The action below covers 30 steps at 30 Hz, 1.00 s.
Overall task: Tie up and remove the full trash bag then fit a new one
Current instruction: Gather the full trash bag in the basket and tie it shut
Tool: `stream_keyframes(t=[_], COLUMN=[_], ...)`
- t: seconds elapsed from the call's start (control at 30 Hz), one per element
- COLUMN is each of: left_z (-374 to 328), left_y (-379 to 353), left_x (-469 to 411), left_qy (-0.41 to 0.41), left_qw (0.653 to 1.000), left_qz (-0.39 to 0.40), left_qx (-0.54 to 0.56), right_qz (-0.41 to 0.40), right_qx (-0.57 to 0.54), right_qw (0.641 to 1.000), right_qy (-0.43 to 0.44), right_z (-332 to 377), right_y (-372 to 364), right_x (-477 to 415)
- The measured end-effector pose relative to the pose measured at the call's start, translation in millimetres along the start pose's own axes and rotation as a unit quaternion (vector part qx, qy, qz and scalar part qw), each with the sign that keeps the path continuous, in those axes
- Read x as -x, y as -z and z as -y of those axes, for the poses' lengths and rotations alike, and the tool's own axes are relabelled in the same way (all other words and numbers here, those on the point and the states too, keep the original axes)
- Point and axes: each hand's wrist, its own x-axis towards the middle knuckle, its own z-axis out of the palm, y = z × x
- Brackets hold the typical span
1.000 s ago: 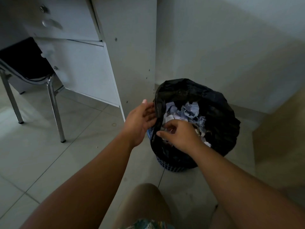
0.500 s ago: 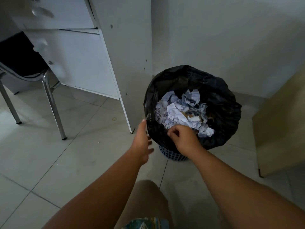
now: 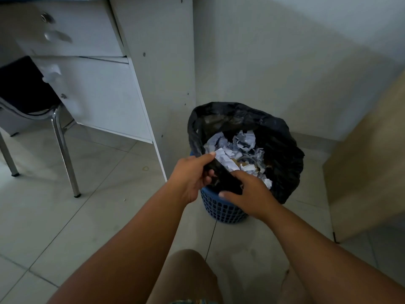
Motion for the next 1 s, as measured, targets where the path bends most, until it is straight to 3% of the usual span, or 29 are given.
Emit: stream_keyframes(t=[0.1,0.23,0.43,0.53,0.67,0.7,0.77,0.87,1.0], left_z=[-12,-31,-38,-28,-19,-21,-27,-36,-42], left_y=[-5,-13,-28,-25,-18,-19,-21,-22,-21], left_x=[1,1,3,-2,-19,-23,-30,-38,-37], left_qy=[-0.064,-0.133,-0.146,-0.207,-0.311,-0.335,-0.359,-0.358,-0.352], left_qw=[0.998,0.991,0.989,0.974,0.908,0.878,0.84,0.847,0.848], left_qz=[0.015,0.008,-0.003,-0.006,0.037,0.015,-0.026,-0.042,-0.086], left_qx=[0.009,0.015,0.024,-0.09,-0.278,-0.341,-0.406,-0.391,-0.387], right_qz=[-0.08,-0.071,-0.056,-0.045,-0.015,-0.003,0.016,-0.043,-0.083], right_qx=[-0.038,-0.085,-0.152,-0.249,-0.358,-0.337,-0.191,0.022,-0.015], right_qw=[0.996,0.993,0.987,0.966,0.931,0.94,0.981,0.999,0.996], right_qy=[0.014,0.036,-0.002,-0.055,-0.068,-0.049,-0.016,0.006,-0.016], right_z=[7,26,37,37,42,42,37,35,27], right_y=[15,43,52,51,55,59,66,79,98], right_x=[-9,-19,-33,-36,-37,-36,-37,-40,-40])
